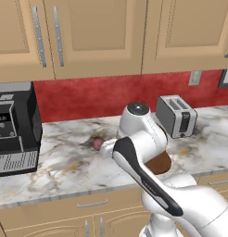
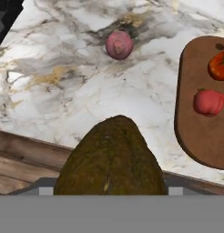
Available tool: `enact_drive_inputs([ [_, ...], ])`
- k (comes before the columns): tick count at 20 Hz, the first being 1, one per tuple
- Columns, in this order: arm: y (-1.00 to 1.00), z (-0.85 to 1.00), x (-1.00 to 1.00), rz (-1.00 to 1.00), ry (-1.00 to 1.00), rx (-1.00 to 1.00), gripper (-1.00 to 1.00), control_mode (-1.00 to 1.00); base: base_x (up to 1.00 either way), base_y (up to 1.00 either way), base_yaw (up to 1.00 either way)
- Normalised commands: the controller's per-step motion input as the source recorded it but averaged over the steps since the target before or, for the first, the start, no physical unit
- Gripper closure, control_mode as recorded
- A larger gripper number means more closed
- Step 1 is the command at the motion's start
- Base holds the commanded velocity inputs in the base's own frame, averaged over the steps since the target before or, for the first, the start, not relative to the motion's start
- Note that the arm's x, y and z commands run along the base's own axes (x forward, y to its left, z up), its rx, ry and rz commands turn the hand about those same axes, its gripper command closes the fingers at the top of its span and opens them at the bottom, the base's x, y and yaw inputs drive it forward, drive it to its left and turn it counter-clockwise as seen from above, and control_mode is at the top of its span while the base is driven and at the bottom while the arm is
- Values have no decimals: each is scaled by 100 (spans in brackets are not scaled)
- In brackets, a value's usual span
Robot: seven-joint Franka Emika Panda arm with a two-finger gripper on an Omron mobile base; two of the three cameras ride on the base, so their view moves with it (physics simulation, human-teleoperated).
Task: Place the avocado, onion, tomato, and bell pepper on the cutting board.
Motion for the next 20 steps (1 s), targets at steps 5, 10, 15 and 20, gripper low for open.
enact_drive_inputs([
  [5,-68,51,-47,-3,-5,-4,100,-100,0,0,0],
  [10,-52,45,-11,-2,-5,-3,100,-100,0,0,0],
  [15,-49,39,-1,-1,-6,-1,100,-100,0,0,0],
  [20,-46,19,3,0,-3,0,100,-100,0,0,0],
])
